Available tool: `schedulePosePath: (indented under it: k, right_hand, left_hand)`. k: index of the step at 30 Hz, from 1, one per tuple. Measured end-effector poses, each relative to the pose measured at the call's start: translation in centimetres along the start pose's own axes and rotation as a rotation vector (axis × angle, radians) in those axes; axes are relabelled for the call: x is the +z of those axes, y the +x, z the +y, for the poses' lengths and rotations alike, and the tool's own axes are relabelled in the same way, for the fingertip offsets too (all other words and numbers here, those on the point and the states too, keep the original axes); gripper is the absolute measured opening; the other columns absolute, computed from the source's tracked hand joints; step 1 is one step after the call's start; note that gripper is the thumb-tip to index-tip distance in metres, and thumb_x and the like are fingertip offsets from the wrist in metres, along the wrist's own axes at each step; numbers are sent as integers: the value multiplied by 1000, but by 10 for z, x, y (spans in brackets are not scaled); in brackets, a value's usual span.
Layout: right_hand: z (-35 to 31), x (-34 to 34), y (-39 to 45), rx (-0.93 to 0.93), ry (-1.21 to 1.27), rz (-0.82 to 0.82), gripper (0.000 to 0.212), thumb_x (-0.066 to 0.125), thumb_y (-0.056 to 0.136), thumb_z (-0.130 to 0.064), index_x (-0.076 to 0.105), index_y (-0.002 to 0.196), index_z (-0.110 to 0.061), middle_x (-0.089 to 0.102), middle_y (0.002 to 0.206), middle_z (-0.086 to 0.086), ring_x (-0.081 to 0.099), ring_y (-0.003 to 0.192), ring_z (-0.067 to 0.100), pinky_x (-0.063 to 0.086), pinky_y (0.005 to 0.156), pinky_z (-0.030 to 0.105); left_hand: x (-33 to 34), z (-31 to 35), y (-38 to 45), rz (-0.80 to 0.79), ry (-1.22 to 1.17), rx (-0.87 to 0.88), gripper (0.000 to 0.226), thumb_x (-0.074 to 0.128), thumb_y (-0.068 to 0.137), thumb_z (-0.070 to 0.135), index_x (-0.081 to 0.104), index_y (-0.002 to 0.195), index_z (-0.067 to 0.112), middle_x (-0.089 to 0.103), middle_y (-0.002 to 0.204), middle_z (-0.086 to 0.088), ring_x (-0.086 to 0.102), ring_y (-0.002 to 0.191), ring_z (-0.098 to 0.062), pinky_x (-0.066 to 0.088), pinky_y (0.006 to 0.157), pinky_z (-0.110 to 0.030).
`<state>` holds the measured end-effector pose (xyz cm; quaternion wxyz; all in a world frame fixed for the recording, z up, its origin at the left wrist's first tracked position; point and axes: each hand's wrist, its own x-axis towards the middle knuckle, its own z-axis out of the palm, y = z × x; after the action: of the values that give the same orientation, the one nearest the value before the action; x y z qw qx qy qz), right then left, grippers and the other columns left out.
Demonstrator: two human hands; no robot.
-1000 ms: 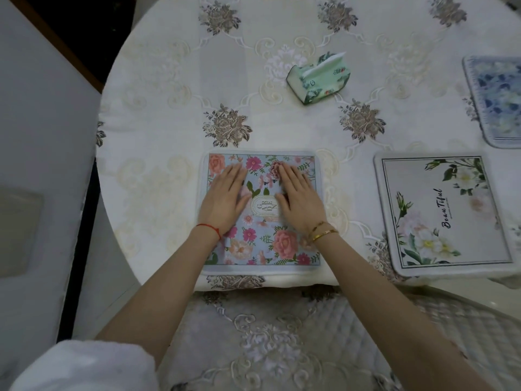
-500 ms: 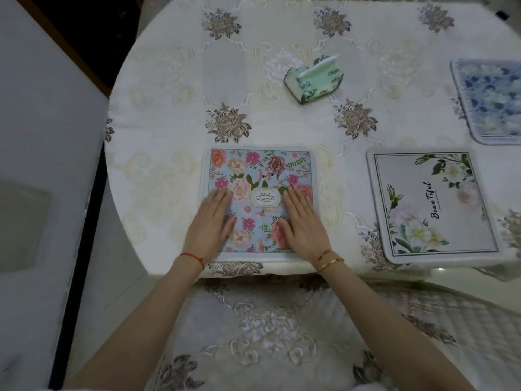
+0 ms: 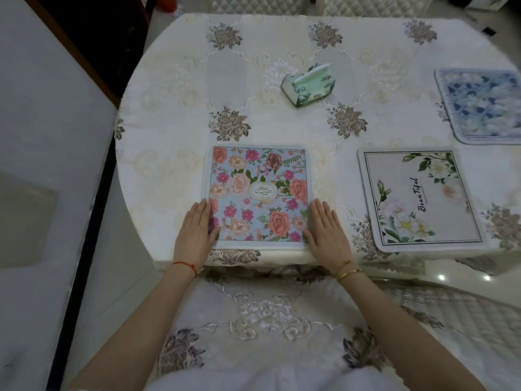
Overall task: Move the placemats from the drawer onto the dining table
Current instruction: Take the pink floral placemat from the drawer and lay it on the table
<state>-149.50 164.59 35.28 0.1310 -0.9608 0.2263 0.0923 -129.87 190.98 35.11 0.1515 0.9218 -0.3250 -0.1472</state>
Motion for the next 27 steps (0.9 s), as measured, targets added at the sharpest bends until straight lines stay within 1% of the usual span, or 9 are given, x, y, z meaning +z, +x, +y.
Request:
schedulePosePath:
  k: [3, 7, 13, 16, 18, 21, 23, 25, 27]
  right_hand:
    - [-28, 2, 0, -93, 37, -6, 70, 23, 100, -51, -6, 151, -13, -9, 159, 3, -14, 146, 16, -2, 120, 35]
    - [-55, 13, 6, -115, 79, -34, 69, 24, 99, -52, -1, 151, -15, -4, 159, 1, -9, 146, 16, 2, 121, 36]
    - [-21, 14, -9, -80, 38, -13, 68, 18, 98, -53, 0, 152, -15, -3, 160, 0, -8, 147, 13, 3, 121, 35]
    - [-7, 10, -15, -68, 34, -3, 66, 18, 98, -49, -1, 152, -15, -2, 160, 1, -7, 147, 13, 3, 121, 36]
    - [-3, 6, -13, -56, 63, 6, 64, 18, 99, -46, 0, 152, -14, -2, 160, 1, -8, 146, 13, 5, 121, 37]
    - [-12, -4, 8, -75, 114, 43, 62, 21, 101, -46, 2, 152, -15, -2, 160, 0, -9, 146, 11, 1, 121, 33]
    - [-27, -10, 35, -120, 139, 35, 62, 25, 101, -45, 3, 152, -16, -1, 160, 0, -8, 146, 12, 0, 121, 32]
    - [-43, -12, 65, -166, 126, -4, 62, 28, 102, -43, 6, 152, -15, 2, 160, 2, -5, 147, 15, 5, 121, 38]
    - [-55, -10, 89, -184, 99, -56, 62, 28, 101, -42, 6, 152, -13, 3, 160, 4, -3, 147, 17, 9, 120, 42]
  left_hand:
    - [4, 17, -9, 14, -6, 90, 66, 49, 96, 38, 22, 150, 12, 21, 158, -6, 16, 146, -20, 20, 119, -40]
    - [16, 36, -12, -34, -18, 99, 69, 47, 96, 42, 18, 151, 13, 18, 159, -4, 10, 147, -19, 22, 119, -40]
    - [11, 11, -21, -17, 3, 82, 75, 48, 94, 44, 13, 152, 11, 13, 160, -4, 13, 147, -18, 19, 120, -40]
    - [4, -2, -22, -49, -1, 72, 79, 47, 94, 46, 3, 153, 16, 12, 160, -2, 13, 147, -19, 16, 120, -39]
    - [2, -4, -18, -48, -19, 74, 78, 48, 94, 45, 5, 153, 16, 13, 160, -1, 12, 147, -19, 15, 121, -38]
    - [0, 4, 2, 7, -53, 105, 68, 49, 96, 39, 16, 152, 15, 18, 159, -3, 15, 146, -19, 20, 120, -40]
    - [-1, 15, 23, 19, -49, 135, 65, 48, 97, 37, 21, 151, 13, 20, 158, -5, 15, 146, -20, 18, 120, -39]
    - [-3, 28, 47, 7, -42, 150, 64, 47, 98, 37, 20, 151, 14, 19, 159, -5, 13, 147, -21, 12, 121, -36]
    - [-2, 37, 69, -16, -41, 160, 64, 47, 97, 37, 21, 151, 13, 21, 158, -7, 16, 146, -23, 11, 121, -36]
